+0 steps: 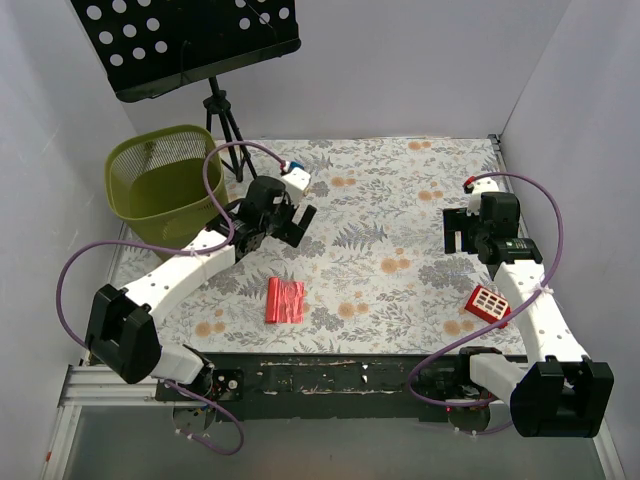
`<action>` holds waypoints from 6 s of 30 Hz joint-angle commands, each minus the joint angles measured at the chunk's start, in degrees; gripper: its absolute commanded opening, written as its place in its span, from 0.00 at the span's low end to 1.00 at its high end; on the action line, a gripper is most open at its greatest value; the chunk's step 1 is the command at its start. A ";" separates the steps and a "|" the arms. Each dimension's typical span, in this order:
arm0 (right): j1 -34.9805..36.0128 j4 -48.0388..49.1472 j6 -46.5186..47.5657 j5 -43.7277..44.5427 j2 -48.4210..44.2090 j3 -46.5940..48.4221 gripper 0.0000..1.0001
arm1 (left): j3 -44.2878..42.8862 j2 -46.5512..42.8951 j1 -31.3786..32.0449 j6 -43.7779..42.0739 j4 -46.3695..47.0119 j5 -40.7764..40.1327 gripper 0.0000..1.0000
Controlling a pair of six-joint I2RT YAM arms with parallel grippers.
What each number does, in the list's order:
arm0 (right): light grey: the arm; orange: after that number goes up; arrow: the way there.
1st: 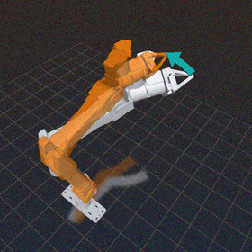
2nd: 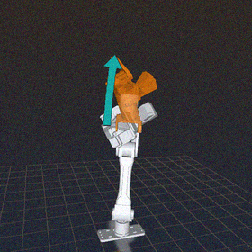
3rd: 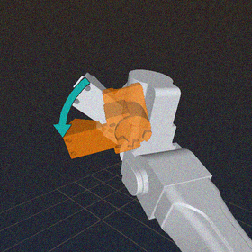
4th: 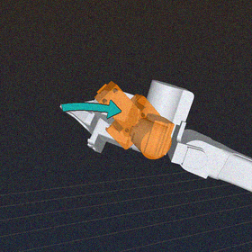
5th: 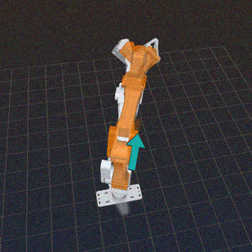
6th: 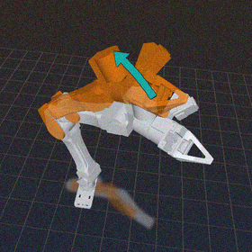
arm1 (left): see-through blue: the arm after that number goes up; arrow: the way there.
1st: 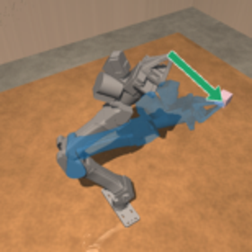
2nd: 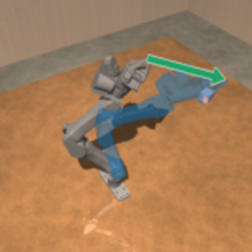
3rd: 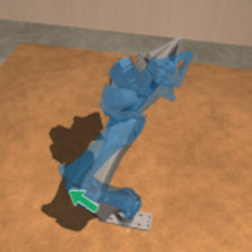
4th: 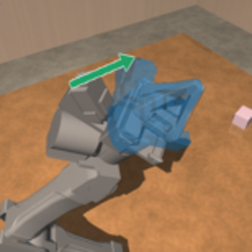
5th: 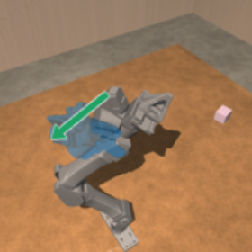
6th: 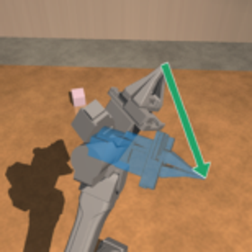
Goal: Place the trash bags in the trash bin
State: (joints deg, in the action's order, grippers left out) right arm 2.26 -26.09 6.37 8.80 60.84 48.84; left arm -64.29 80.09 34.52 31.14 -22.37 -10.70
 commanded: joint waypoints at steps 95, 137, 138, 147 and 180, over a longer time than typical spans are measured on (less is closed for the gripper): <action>7.14 8.68 18.15 -51.79 0.00 0.39 0.88 | 25.32 -0.04 5.20 -50.51 59.56 33.72 0.00; 11.63 13.17 2.52 -25.10 10.88 1.52 0.72 | -8.05 16.22 7.84 30.03 -22.36 20.29 0.85; 11.45 13.25 1.20 -23.49 10.97 1.43 0.73 | -7.43 16.76 7.93 30.82 -22.28 20.19 0.86; 11.27 13.43 -0.22 -27.78 7.28 -3.57 0.73 | -6.63 26.51 7.84 38.29 -15.35 25.63 0.71; 21.20 14.21 16.13 -61.97 19.22 0.91 0.88 | -6.11 13.07 -3.24 -17.51 -14.36 63.87 0.15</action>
State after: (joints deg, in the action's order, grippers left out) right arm 21.10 -13.17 20.21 -51.64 78.85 46.72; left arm -70.30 98.52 30.52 16.97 -35.68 50.17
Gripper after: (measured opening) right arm 0.882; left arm 0.160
